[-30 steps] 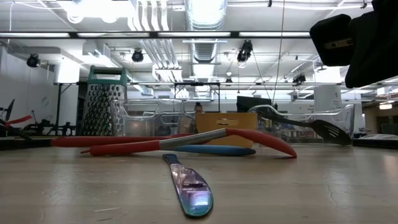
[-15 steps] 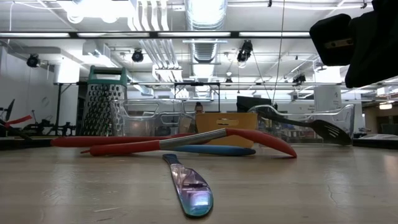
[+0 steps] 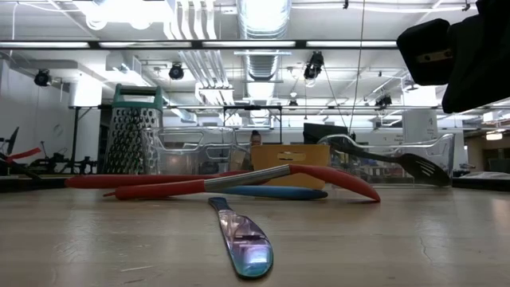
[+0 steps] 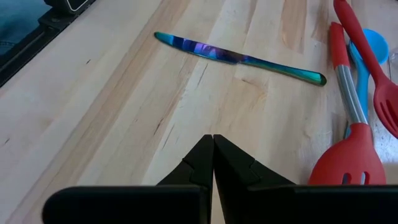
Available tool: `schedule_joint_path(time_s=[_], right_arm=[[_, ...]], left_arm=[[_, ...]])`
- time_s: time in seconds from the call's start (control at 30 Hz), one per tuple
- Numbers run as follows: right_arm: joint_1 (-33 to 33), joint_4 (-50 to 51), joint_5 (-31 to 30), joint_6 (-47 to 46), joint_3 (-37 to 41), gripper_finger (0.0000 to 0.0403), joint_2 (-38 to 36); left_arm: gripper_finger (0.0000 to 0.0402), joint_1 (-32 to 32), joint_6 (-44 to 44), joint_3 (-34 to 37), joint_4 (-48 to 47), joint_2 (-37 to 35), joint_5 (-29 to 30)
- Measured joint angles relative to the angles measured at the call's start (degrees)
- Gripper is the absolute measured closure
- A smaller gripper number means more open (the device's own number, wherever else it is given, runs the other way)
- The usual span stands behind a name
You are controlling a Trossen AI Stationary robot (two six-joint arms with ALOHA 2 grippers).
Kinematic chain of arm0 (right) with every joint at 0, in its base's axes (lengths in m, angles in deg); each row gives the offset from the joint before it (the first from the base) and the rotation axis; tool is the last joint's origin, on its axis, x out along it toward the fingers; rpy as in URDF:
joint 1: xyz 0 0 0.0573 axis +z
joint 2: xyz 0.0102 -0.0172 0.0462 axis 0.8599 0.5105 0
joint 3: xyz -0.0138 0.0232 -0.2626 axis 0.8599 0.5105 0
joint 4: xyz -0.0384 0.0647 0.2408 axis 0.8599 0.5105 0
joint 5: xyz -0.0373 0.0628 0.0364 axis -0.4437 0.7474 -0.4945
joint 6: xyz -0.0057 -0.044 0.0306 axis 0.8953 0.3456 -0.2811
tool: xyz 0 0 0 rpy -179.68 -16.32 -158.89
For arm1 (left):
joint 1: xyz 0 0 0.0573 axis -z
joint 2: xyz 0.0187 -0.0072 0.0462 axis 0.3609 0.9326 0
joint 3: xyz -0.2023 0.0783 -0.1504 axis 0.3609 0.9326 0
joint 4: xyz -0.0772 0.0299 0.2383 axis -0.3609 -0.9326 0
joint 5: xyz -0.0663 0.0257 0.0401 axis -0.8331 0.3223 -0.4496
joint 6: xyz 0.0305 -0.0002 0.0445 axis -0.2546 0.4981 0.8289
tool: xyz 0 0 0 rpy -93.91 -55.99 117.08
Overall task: Pick & Place Kitchen Items
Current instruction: Put the left blue knife into the left transparent bin
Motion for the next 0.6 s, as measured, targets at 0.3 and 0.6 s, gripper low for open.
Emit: schedule_joint_path(time_s=[0.3, 0.6], right_arm=[[0.0, 0.3, 0.0, 1.7, 0.2, 0.0394, 0.0], [0.0, 0.1, 0.0, 1.8, 2.9, 0.0394, 0.0]], left_arm=[[0.0300, 2.2, -25.9, 11.1, 4.3, 1.2, 3.2], [0.0204, 4.2, -31.6, 22.8, 30.4, 1.0, 20.6]])
